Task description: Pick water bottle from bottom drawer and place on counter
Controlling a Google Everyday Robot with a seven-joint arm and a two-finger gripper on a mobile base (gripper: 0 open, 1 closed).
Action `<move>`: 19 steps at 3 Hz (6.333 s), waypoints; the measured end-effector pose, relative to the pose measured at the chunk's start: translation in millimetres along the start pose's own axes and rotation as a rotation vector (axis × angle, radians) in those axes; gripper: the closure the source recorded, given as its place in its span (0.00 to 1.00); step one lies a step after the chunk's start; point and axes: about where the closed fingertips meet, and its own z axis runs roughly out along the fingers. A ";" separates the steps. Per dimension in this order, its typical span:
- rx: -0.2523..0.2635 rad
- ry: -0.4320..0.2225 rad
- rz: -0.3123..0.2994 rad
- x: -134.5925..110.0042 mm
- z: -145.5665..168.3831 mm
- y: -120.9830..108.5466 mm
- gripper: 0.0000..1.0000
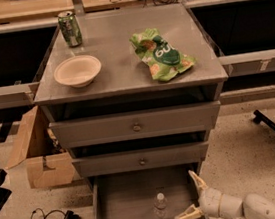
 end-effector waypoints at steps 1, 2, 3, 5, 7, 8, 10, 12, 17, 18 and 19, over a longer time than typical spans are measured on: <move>-0.033 -0.020 0.020 28.1 38.3 22.7 0.00; -0.022 -0.046 0.060 49.3 63.5 34.6 0.00; 0.002 -0.071 0.101 65.4 86.7 36.5 0.00; 0.026 -0.099 0.154 88.0 121.5 30.7 0.00; 0.092 -0.175 0.247 114.1 134.4 25.5 0.00; 0.095 -0.172 0.252 120.7 141.6 27.5 0.14; 0.095 -0.172 0.253 120.8 141.7 27.6 0.60; 0.095 -0.172 0.253 120.7 141.8 27.6 1.00; 0.311 -0.200 0.370 -258.6 -92.1 21.5 1.00; 0.329 -0.242 0.281 -348.2 -121.8 24.0 1.00; 0.391 -0.236 0.221 -407.8 -133.1 -2.2 1.00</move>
Offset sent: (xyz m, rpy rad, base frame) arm 0.0050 0.0715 -0.1047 0.1189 0.0474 -0.0180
